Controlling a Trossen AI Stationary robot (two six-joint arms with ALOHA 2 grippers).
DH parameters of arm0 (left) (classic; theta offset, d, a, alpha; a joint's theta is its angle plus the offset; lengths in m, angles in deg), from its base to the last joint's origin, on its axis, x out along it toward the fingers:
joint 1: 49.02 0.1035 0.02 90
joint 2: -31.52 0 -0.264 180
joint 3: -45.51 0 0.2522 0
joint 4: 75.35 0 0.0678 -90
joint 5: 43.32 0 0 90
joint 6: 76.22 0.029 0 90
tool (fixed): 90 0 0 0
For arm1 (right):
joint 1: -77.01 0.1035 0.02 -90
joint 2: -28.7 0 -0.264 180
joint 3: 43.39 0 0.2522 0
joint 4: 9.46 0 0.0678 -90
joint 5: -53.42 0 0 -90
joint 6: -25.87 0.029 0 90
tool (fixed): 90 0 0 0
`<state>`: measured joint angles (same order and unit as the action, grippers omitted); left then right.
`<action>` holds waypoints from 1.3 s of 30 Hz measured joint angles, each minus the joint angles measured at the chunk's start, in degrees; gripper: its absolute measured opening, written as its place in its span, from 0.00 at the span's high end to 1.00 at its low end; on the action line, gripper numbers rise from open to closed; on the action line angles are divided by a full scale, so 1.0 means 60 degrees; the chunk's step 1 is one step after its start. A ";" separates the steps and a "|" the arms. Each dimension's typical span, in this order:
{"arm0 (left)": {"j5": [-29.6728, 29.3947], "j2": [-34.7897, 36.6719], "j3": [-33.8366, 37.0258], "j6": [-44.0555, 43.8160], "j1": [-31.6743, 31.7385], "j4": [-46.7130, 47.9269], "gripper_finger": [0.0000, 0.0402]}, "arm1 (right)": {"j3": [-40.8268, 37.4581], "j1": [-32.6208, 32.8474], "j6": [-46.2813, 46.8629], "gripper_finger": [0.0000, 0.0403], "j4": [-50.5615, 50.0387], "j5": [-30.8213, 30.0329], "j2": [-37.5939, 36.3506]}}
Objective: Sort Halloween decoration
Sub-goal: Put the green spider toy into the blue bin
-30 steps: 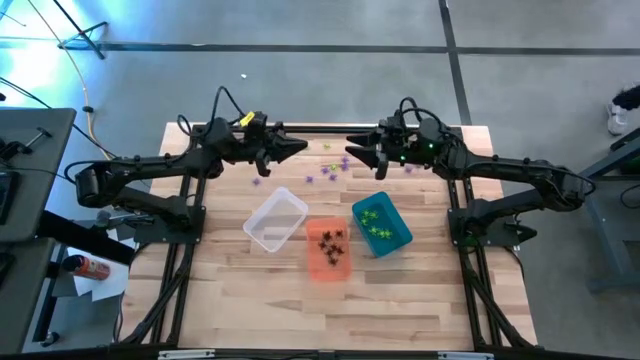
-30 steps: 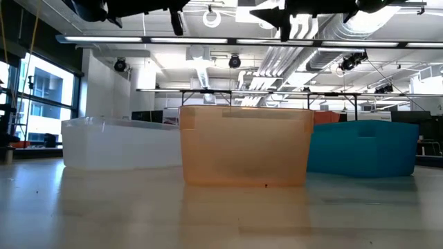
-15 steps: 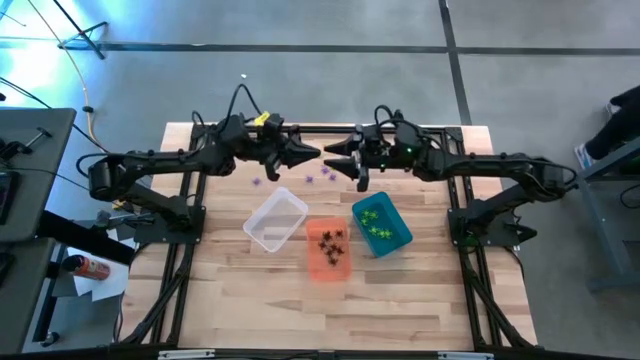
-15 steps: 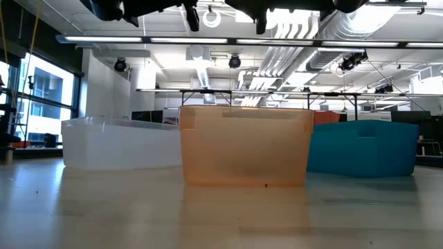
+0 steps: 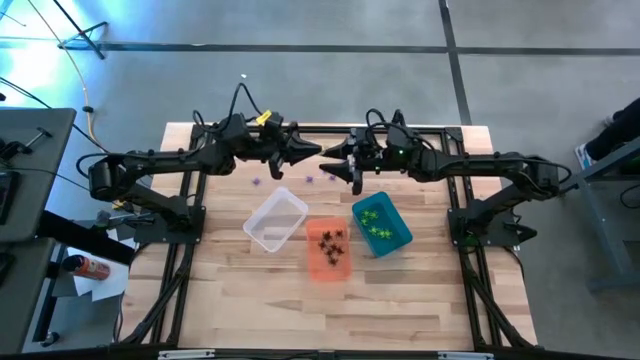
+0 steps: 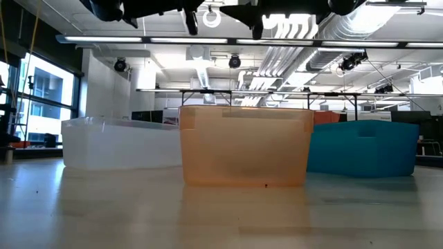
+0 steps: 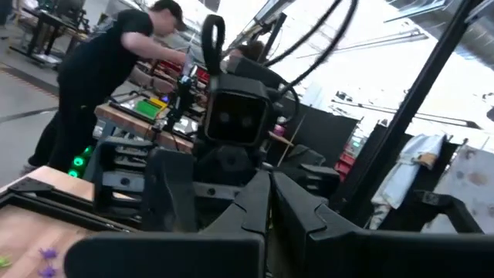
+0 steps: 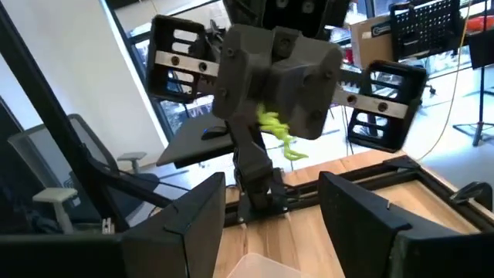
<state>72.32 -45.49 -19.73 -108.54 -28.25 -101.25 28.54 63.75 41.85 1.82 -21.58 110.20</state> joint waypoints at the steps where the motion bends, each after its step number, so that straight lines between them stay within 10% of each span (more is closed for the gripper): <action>1: -0.0027 0.0000 0.0003 0.0000 0.0013 0.0011 1.00 | 0.0000 0.0023 -0.0034 0.49 0.0014 -0.0077 0.0026; 17: -0.0219 0.0000 0.0015 0.0318 0.0037 0.0609 1.00 | 0.0000 -0.0036 -0.0293 0.50 0.0195 -0.0477 0.0047; 31: -0.0339 -0.0004 0.0015 0.0319 0.0036 0.0721 1.00 | -0.0007 -0.0100 -0.0523 0.95 0.0149 -0.0832 0.0047; 39: -0.0582 0.0000 0.0011 -0.0648 0.0350 0.1373 0.84 | -0.0022 -0.0109 -0.0497 0.99 0.0108 -0.0857 0.0058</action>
<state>68.83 -45.49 -19.67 -112.43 -26.15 -93.01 28.41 63.09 38.86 2.47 -26.72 110.55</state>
